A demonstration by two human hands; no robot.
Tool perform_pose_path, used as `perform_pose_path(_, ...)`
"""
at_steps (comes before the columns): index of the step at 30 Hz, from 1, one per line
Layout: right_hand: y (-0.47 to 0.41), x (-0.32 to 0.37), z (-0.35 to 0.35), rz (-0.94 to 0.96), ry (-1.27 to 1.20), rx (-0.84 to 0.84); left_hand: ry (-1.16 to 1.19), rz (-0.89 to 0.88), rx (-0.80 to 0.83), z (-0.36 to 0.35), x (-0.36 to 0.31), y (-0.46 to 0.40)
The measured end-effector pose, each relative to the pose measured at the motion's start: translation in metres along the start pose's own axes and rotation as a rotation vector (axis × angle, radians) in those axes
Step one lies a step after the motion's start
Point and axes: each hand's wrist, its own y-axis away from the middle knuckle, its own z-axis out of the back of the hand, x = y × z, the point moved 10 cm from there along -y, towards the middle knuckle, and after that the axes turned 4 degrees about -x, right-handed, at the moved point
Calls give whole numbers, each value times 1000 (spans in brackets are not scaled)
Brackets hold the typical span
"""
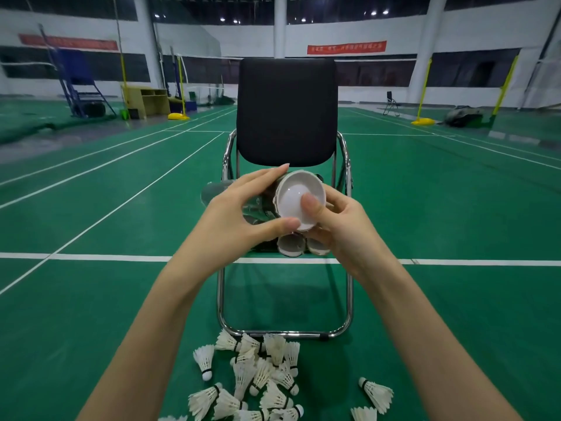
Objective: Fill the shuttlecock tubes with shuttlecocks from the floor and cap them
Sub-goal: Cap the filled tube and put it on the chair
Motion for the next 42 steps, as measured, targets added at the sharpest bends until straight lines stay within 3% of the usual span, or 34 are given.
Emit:
perform_pose_path(7,-17,-12,-8,64,71,-39,266,87,-7,4,29,-2)
perform_pose_path(21,-57,-83,-29,63,180,-99,379,161,41,-7,124,-4)
perform_pose_path(33,-117,-122,-21,3,329,-65,49,136,132,-13,181,-43)
perform_pose_path(37,-130,-120,-18,19,577,33,-57,156,121,-11,198,-53)
perform_pose_path(42,-138,-129,1,64,979,26,-153,190,114,-8,218,-59)
